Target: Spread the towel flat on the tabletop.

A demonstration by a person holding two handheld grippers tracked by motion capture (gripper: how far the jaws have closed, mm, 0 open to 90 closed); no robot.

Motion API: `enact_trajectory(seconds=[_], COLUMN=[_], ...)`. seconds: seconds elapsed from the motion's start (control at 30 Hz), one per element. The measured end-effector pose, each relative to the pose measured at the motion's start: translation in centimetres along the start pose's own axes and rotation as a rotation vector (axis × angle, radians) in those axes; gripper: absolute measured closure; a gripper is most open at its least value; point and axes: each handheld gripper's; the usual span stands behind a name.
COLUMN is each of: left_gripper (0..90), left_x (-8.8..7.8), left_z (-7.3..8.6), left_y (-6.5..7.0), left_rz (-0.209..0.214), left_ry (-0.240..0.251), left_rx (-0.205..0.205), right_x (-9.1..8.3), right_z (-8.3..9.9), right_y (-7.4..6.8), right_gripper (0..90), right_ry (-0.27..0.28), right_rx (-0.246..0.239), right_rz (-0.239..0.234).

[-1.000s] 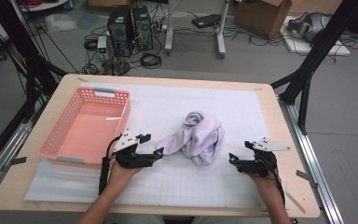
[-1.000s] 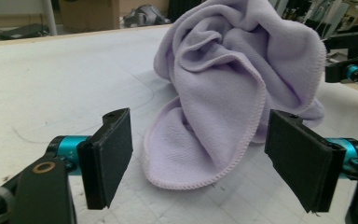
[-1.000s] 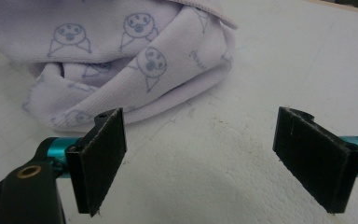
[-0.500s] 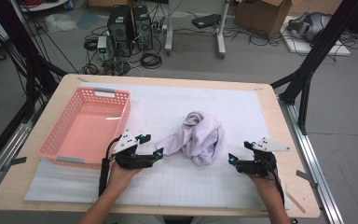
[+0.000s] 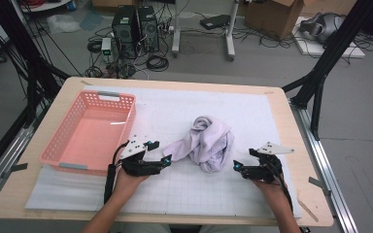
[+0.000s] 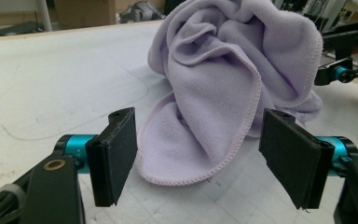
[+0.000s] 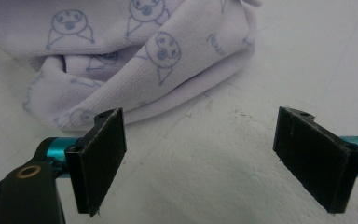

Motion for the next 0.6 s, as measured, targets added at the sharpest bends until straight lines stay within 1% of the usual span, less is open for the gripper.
enact_trajectory(seconds=[0.07, 0.13, 0.2, 0.23, 0.27, 0.3, 0.33, 0.37, 0.4, 0.43, 0.47, 0.5, 0.53, 0.57, 0.6], left_gripper=[29.1, 29.6, 30.2, 30.3, 30.3, 30.3, 30.4, 30.4, 30.5, 30.7, 31.5, 32.9, 34.1, 35.4, 36.5], left_x=[0.0, 0.1, 0.1, 0.1, 0.1, 0.1, 0.1, 0.1, 0.1, 0.1, 0.2, 0.2, 0.2, 0.3, 0.3], left_z=[0.1, 0.2, 0.2, 0.2, 0.2, 0.2, 0.2, 0.2, 0.2, 0.2, 0.3, 0.3, 0.3, 0.3, 0.2], left_y=[0.0, 0.0, 0.0, 0.0, 0.0, 0.0, 0.0, 0.0, 0.0, 0.0, 0.1, 0.1, 0.2, 0.2, 0.3], left_rz=[-0.001, -0.002, -0.002, -0.003, -0.003, -0.002, -0.002, -0.001, 0.001, 0.005, 0.007, 0.012, 0.016, 0.019, 0.02], left_ry=[-0.006, -0.013, -0.012, -0.012, -0.014, -0.018, -0.021, -0.022, -0.023, -0.023, -0.025, -0.025, -0.028, -0.026, -0.025], left_rx=[-0.005, -0.006, -0.005, -0.006, -0.007, -0.007, -0.007, -0.009, -0.008, -0.007, -0.005, -0.002, 0.0, 0.002, 0.006], right_x=[0.6, 1.4, 2.5, 3.1, 3.8, 4.3, 4.6, 4.6, 4.6, 4.6, 4.5, 4.2, 4.0, 3.6, 3.1], right_z=[-0.2, -0.6, -1.1, -1.3, -1.3, -1.3, -1.4, -1.5, -1.6, -1.6, -1.6, -1.7, -1.7, -1.7, -1.7], right_y=[-0.2, -0.4, -0.9, -1.2, -1.6, -1.8, -2.1, -2.2, -2.3, -2.3, -2.4, -2.5, -2.6, -2.6, -2.4], right_gripper=[15.8, 15.8, 17.7, 23.1, 29.5, 32.6, 37.5, 48.5, 56.1, 62.4, 71.1, 78.7, 81.5, 82.5, 82.9], right_ry=[-0.009, -0.019, -0.043, -0.063, -0.099, -0.118, -0.118, -0.116, -0.117, -0.12, -0.121, -0.123, -0.122, -0.12, -0.111], right_rx=[0.018, 0.022, 0.03, 0.032, 0.04, 0.046, 0.031, 0.024, 0.022, 0.012, 0.0, -0.019, -0.044, -0.055, -0.055], right_rz=[-0.013, -0.025, -0.04, -0.047, -0.057, -0.067, -0.053, -0.066, -0.09, -0.098, -0.107, -0.105, -0.101, -0.109, -0.114])
Point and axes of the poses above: each handheld gripper's, and its own axes: x roughly forward along the jaws, z roughly out of its underside, y roughly to its right, and after that the axes turned 2 degrees about y, right-handed
